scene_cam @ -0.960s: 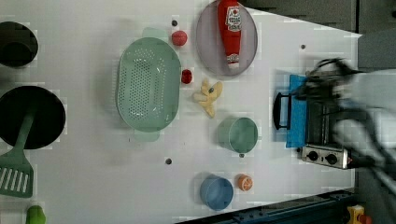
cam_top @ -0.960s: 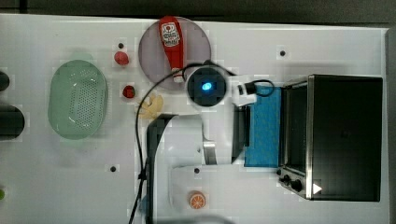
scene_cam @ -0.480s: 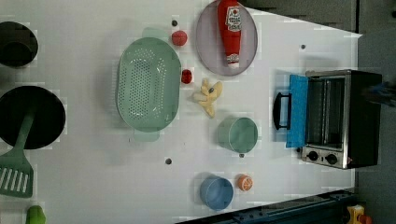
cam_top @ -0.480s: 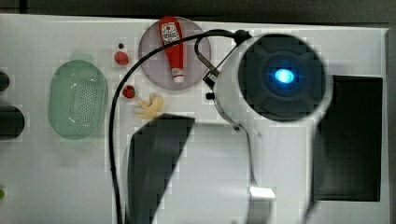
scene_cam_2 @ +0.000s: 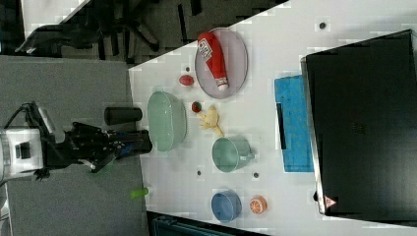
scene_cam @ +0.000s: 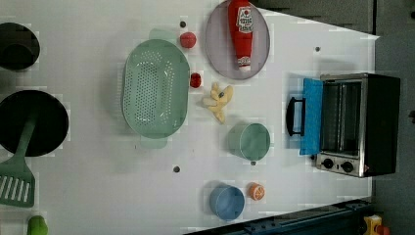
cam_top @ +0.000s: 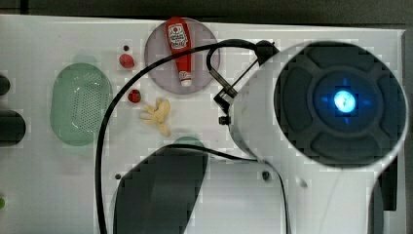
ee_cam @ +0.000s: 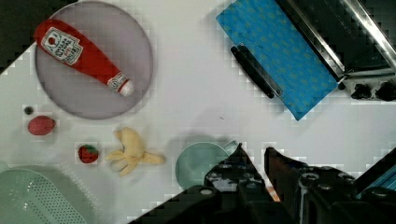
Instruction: Flap open oven.
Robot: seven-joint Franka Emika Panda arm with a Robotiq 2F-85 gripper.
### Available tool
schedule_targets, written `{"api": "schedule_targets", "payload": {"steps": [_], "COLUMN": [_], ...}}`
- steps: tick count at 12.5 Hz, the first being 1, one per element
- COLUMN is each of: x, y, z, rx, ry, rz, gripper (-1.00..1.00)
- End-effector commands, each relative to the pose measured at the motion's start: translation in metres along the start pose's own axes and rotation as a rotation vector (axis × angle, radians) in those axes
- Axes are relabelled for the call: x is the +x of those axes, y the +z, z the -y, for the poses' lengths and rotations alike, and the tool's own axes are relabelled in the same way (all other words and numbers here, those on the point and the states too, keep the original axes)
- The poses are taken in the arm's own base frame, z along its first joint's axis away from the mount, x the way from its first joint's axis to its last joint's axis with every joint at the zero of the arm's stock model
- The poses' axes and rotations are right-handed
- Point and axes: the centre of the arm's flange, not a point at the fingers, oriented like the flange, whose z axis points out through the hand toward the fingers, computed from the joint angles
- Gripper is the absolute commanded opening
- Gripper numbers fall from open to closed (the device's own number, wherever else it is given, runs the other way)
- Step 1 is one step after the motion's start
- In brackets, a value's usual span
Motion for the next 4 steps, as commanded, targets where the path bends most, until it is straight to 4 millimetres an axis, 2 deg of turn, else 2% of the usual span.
{"api": "schedule_targets", "payload": {"steps": [1, 4], "x": [0.0104, 0.0112], "y": [0.0243, 0.0275], "z": [0.0053, 0.0064], "rx": [-0.031, -0.036], "ry": [0.069, 0.068], "rz": [0.047, 0.051], "gripper": [-0.65, -0.65]}}
